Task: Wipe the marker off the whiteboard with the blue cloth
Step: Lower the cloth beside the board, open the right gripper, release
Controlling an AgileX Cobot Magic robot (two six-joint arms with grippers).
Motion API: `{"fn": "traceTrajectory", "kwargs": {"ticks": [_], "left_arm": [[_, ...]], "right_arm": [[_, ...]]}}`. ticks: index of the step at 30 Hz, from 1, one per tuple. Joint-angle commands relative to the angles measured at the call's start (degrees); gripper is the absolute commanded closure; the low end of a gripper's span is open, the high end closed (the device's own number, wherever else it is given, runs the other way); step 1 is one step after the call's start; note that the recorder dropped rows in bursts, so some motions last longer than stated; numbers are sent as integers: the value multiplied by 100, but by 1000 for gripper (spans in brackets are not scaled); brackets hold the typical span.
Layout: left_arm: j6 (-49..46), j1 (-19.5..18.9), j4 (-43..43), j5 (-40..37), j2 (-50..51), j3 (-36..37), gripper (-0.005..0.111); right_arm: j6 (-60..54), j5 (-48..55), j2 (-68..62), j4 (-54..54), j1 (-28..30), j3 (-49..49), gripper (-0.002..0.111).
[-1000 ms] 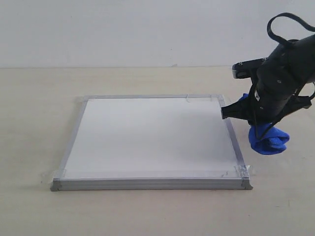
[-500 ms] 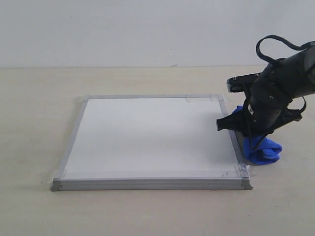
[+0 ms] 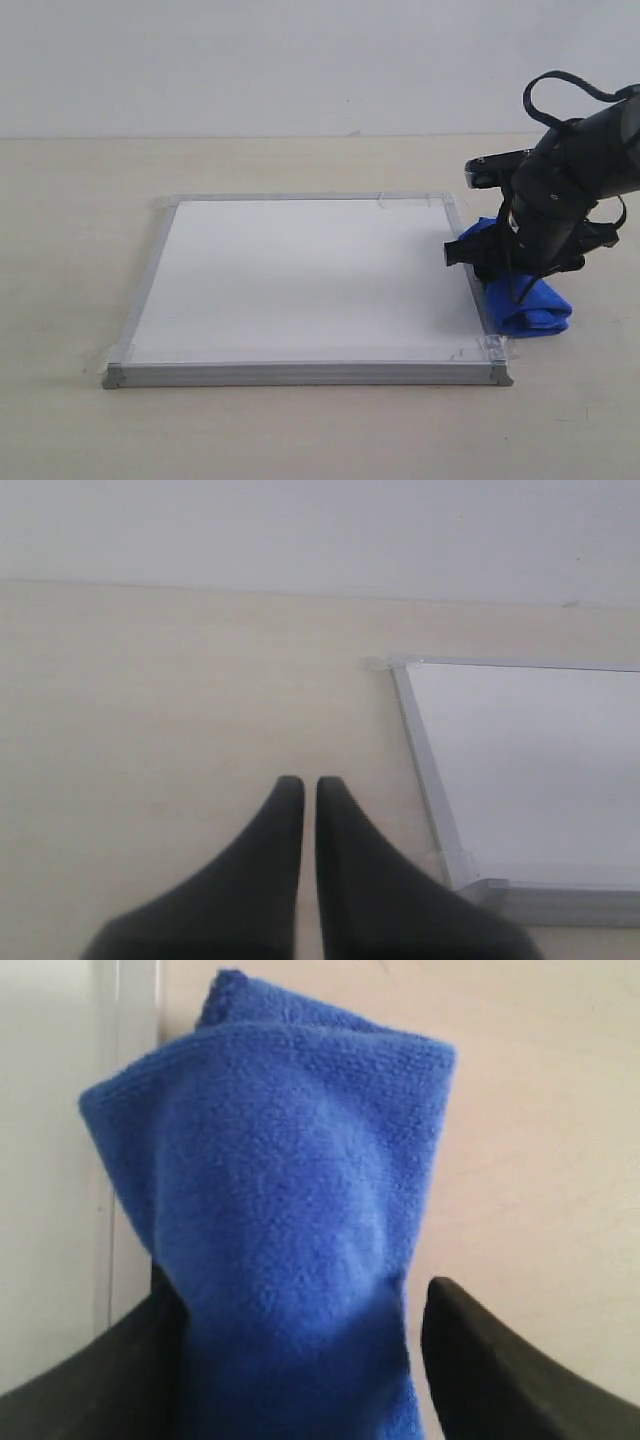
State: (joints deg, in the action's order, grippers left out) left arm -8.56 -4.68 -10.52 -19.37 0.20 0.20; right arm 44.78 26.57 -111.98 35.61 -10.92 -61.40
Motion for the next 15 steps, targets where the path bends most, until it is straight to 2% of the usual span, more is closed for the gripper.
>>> {"fn": "traceTrajectory", "kwargs": {"ticks": [1,7,8,9,11,15], "left_arm": [[-6,10,-7,55,-20,-20,102],[-6,10,-7,55,-20,-20,102],[-6,10,-7,55,-20,-20,102],[-6,10,-7,55,-20,-20,102],[-6,10,-7,55,-20,-20,102],[-6,10,-7,55,-20,-20,102]], "right_arm": [[-65,-6,630,102,-4,11,52],[-511,57,1157,98,-4,11,53],[-657,143,1135,-28,-4,11,58],[-923,175,1135,-238,-4,49,70],[-1536,253,1135,-712,-15,92,107],[-2038,254,1131,-1245,-15,191,107]]}}
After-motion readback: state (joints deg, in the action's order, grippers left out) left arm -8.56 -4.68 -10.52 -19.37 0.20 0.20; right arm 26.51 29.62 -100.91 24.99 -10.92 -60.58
